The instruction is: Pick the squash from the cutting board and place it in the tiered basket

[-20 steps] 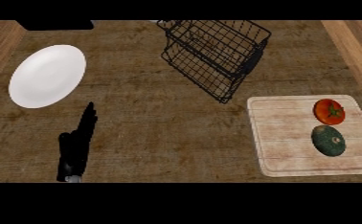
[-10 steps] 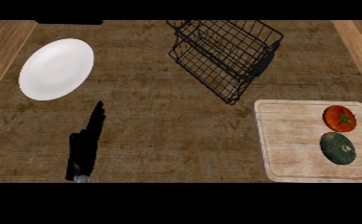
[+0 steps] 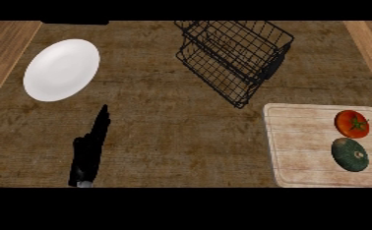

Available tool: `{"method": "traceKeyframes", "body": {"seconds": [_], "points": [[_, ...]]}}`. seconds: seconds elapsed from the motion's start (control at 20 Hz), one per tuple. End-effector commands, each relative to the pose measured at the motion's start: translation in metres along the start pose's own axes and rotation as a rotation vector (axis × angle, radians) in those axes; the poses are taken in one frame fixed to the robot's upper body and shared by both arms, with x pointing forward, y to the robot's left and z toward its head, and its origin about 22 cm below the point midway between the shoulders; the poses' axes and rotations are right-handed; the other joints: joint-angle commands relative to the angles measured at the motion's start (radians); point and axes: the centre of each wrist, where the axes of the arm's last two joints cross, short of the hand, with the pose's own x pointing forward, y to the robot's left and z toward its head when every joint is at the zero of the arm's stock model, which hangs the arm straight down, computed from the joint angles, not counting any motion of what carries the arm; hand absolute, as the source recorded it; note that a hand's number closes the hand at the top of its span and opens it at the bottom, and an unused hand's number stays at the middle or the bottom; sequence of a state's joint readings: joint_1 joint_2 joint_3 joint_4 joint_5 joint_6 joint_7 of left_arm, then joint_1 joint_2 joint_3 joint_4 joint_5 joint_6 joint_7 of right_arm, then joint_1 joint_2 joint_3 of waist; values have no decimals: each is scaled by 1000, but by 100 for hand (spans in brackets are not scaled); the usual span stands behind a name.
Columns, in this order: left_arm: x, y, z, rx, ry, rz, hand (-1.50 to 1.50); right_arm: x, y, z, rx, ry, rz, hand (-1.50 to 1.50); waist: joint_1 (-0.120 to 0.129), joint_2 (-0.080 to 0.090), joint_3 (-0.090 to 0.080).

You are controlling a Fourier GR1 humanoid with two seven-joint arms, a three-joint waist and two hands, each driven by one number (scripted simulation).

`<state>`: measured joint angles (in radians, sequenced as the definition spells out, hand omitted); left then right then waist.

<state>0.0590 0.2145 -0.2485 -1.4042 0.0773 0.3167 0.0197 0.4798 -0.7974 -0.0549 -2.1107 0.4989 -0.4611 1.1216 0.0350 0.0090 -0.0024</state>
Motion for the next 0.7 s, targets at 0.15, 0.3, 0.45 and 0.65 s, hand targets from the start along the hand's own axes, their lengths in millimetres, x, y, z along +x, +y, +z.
{"method": "traceKeyframes", "body": {"seconds": [0.15, 0.3, 0.45, 0.65], "points": [[2, 1, -10, 0, -2, -22, 0, 24, 31, -4, 59, 198, 164, -150, 1, 2, 0], [4, 5, -11, -2, 7, 2, 0, 36, 31, -20, 80, 237, 200, -150, 1, 0, 1], [3, 14, -18, 29, 11, -3, 0, 47, 57, 1, 119, 202, 158, -150, -14, -3, 1], [-3, 14, -11, 25, 27, 1, 0, 54, 73, -2, 148, 195, 161, -150, -22, -6, 2]]}}
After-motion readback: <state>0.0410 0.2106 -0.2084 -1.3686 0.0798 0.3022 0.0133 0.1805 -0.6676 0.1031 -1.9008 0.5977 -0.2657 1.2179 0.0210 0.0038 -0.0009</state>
